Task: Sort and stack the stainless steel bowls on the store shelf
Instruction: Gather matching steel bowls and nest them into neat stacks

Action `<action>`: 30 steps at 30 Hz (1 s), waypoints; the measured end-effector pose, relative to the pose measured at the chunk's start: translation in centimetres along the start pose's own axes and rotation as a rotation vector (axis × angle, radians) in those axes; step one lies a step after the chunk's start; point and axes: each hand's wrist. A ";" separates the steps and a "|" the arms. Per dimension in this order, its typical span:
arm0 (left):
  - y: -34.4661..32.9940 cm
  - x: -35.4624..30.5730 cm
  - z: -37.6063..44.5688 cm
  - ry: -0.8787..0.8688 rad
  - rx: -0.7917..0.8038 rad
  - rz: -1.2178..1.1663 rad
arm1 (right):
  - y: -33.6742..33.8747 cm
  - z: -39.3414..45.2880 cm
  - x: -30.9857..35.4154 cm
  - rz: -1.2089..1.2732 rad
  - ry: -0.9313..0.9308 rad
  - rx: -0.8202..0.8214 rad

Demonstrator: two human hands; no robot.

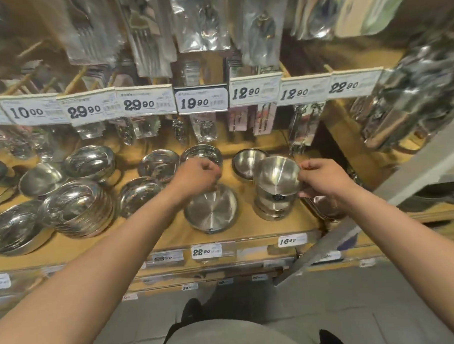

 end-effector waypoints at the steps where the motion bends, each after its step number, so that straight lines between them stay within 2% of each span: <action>1: -1.7 -0.6 0.3 -0.005 0.053 -0.018 | 0.5 0.1 -0.2 -0.008 -0.004 0.009; 6: -7.8 -1.9 1.8 0.055 0.158 -0.076 | 0.6 1.1 -1.4 -0.055 -0.014 0.026; 9: -9.4 -1.2 3.0 0.057 0.130 -0.054 | -0.1 1.8 -2.0 -0.052 -0.013 -0.021; 17: -11.1 -0.5 4.8 0.079 -0.012 -0.066 | -0.8 3.5 -3.2 -0.067 0.034 -0.106; 30: -12.0 0.1 5.6 0.140 0.071 -0.095 | -0.9 3.7 -4.5 -0.196 0.059 -0.107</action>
Point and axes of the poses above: each hand's wrist, its own z-axis towards the middle knuckle, its own y-axis out of the back of the hand, x = y × z
